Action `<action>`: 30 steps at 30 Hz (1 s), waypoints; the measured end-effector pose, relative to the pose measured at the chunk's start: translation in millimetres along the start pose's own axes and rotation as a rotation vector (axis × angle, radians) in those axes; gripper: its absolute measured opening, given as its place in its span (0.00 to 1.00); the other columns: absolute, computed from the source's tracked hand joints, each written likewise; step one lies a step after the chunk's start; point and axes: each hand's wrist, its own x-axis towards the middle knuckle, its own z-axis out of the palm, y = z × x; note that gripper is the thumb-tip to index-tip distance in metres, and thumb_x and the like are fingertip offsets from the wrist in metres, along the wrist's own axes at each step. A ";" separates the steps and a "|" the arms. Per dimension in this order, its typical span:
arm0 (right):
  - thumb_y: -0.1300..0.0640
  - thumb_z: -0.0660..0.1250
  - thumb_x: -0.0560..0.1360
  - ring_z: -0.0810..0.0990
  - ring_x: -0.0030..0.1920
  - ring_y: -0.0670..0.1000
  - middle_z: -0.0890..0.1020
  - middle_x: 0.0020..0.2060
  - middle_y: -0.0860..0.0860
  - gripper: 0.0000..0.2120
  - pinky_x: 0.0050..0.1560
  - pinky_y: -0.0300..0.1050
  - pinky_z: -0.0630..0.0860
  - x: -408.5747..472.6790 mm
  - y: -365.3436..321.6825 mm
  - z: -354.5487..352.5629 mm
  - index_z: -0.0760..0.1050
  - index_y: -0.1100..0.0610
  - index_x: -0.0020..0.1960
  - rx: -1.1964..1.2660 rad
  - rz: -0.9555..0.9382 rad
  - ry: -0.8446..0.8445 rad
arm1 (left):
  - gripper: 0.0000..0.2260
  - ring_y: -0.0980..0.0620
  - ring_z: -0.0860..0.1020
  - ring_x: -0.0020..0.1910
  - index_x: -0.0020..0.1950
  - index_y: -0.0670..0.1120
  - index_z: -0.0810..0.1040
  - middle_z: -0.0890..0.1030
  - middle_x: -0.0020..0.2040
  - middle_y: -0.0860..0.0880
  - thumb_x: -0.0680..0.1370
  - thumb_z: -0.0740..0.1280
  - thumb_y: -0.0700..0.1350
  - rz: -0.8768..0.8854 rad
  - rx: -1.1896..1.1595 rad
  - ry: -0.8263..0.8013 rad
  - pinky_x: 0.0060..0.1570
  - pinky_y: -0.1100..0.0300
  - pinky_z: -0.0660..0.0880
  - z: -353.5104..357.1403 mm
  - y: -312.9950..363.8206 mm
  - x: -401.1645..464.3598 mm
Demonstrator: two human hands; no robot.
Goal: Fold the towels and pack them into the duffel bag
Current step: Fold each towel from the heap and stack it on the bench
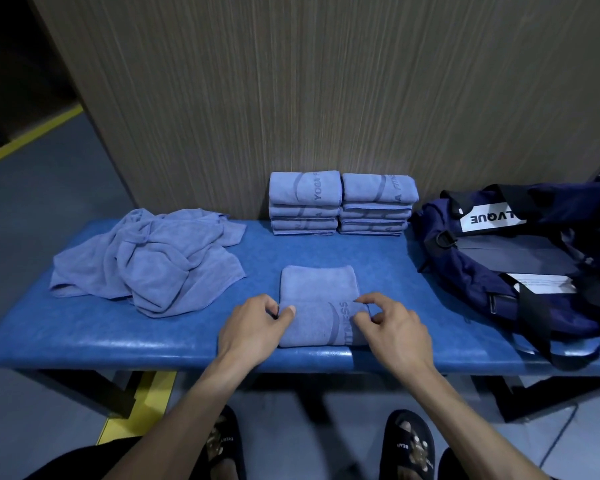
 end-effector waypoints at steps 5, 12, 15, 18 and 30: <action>0.45 0.60 0.77 0.75 0.51 0.55 0.81 0.43 0.46 0.14 0.52 0.52 0.69 -2.2 1.5 6.0 0.77 0.41 0.61 -0.225 -0.092 0.087 | 0.12 0.47 0.76 0.54 0.58 0.54 0.73 0.80 0.50 0.55 0.80 0.61 0.59 0.232 0.177 0.178 0.47 0.51 0.75 4.1 -1.1 -7.5; 0.57 0.59 0.74 0.79 0.59 0.56 0.81 0.60 0.51 0.21 0.55 0.52 0.75 -3.4 8.4 19.3 0.80 0.52 0.64 -0.365 -0.750 0.244 | 0.24 0.48 0.70 0.74 0.74 0.46 0.72 0.74 0.73 0.50 0.83 0.55 0.56 0.801 0.545 0.148 0.73 0.49 0.62 38.5 -2.3 -19.2; 0.53 0.59 0.79 0.75 0.69 0.52 0.77 0.68 0.50 0.23 0.70 0.50 0.68 -7.9 15.8 22.6 0.73 0.56 0.73 -0.353 -0.817 0.049 | 0.28 0.51 0.67 0.76 0.76 0.46 0.70 0.72 0.75 0.51 0.81 0.55 0.61 0.749 0.553 0.085 0.73 0.48 0.58 39.3 -11.2 -15.0; 0.43 0.62 0.79 0.70 0.74 0.48 0.73 0.73 0.47 0.28 0.74 0.52 0.65 -9.1 27.1 16.4 0.69 0.53 0.76 -0.389 -0.766 -0.002 | 0.36 0.51 0.59 0.80 0.81 0.48 0.61 0.62 0.80 0.52 0.79 0.51 0.67 0.681 0.560 -0.014 0.77 0.48 0.53 26.3 -21.6 -7.8; 0.53 0.61 0.66 0.75 0.65 0.50 0.76 0.66 0.48 0.32 0.68 0.54 0.73 2.7 24.6 2.6 0.74 0.54 0.71 -0.361 -0.740 -0.093 | 0.26 0.50 0.72 0.66 0.73 0.47 0.71 0.74 0.69 0.52 0.79 0.63 0.58 0.934 0.376 0.102 0.63 0.54 0.74 9.9 -40.5 2.8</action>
